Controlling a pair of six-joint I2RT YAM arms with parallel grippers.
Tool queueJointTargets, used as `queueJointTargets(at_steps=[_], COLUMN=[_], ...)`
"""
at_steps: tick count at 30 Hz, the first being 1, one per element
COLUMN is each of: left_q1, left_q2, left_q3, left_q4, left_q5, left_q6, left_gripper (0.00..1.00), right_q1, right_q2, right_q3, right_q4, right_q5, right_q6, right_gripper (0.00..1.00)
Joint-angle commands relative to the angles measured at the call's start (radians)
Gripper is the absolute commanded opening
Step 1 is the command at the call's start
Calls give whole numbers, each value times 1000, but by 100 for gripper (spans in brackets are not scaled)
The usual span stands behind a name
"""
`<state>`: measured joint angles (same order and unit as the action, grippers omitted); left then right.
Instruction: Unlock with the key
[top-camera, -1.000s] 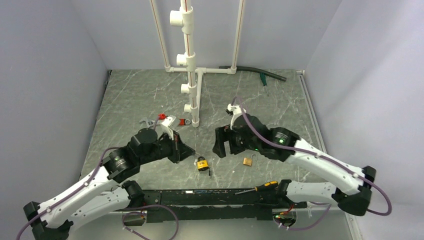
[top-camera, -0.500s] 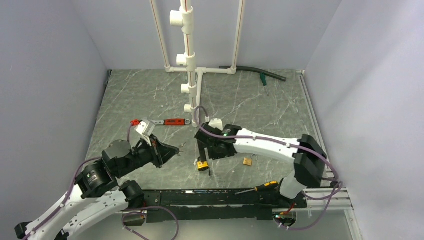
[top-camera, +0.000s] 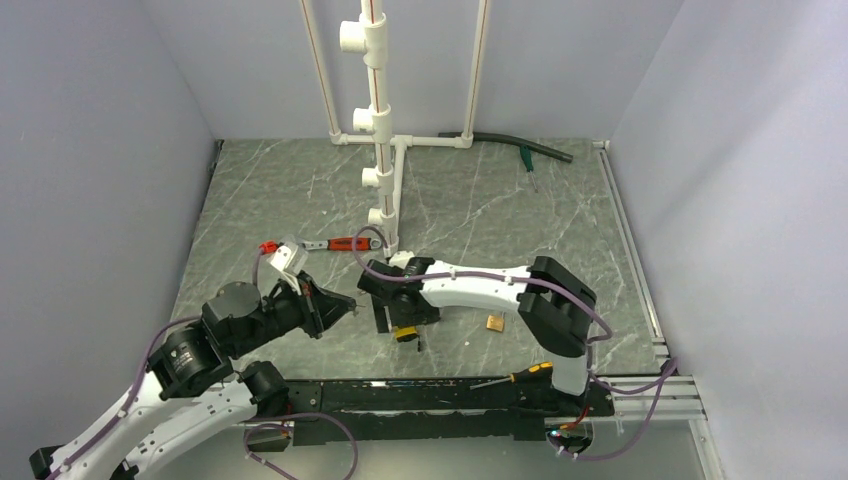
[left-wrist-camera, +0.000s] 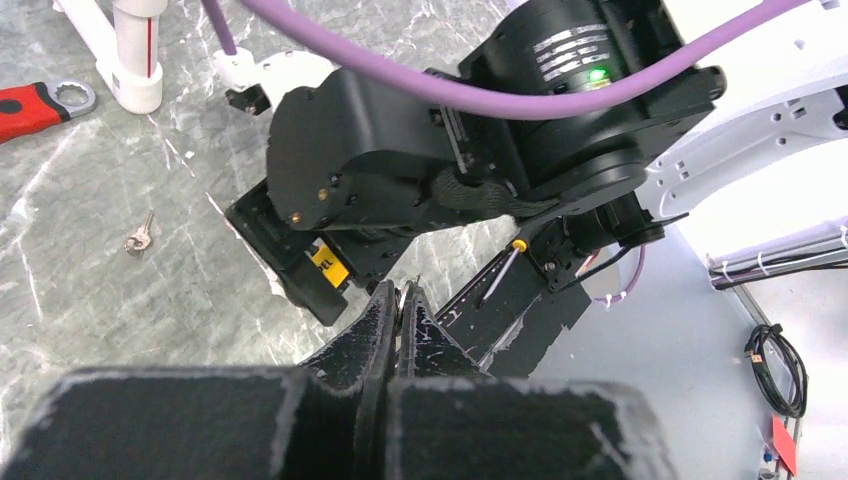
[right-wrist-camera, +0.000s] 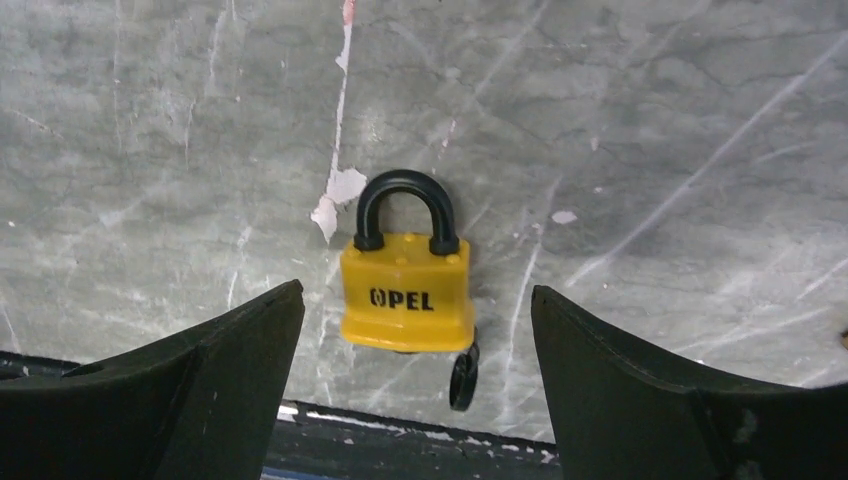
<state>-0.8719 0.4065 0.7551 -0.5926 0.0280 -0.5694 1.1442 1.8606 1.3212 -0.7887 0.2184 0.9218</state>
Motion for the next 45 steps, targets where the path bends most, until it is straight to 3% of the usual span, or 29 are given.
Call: queueJointTargets(at_steps=[1, 12, 15, 17, 23, 30, 35, 45], left_q1=[-3, -3, -3, -3, -3, -3, -3, -4], left_q2=[-12, -7, -9, -10, 3, 40, 75, 138], left_q3=[4, -10, -12, -13, -10, 15, 18, -41], left_q4=[15, 24, 22, 21, 15, 15, 61, 393], left_q5=[-13, -5, -10, -15, -21, -25, -25, 66], left_q6=[-1, -6, -6, -9, -10, -5, -10, 3], left_gripper=[0, 0, 0, 0, 0, 0, 0, 0], right_q1=[5, 5, 6, 6, 5, -50, -71, -115], right_q2=[37, 118, 127, 130, 102, -75, -258, -635], right_q3=[65, 59, 61, 59, 54, -5, -11, -36], right_q4=[-11, -38, -38, -32, -33, -7, -40, 9], right_q5=[15, 25, 15, 3, 6, 63, 207, 439], right_q6=[19, -4, -14, -19, -16, 55, 172, 392], right_gripper=[84, 71, 58, 37, 0, 0, 0, 0])
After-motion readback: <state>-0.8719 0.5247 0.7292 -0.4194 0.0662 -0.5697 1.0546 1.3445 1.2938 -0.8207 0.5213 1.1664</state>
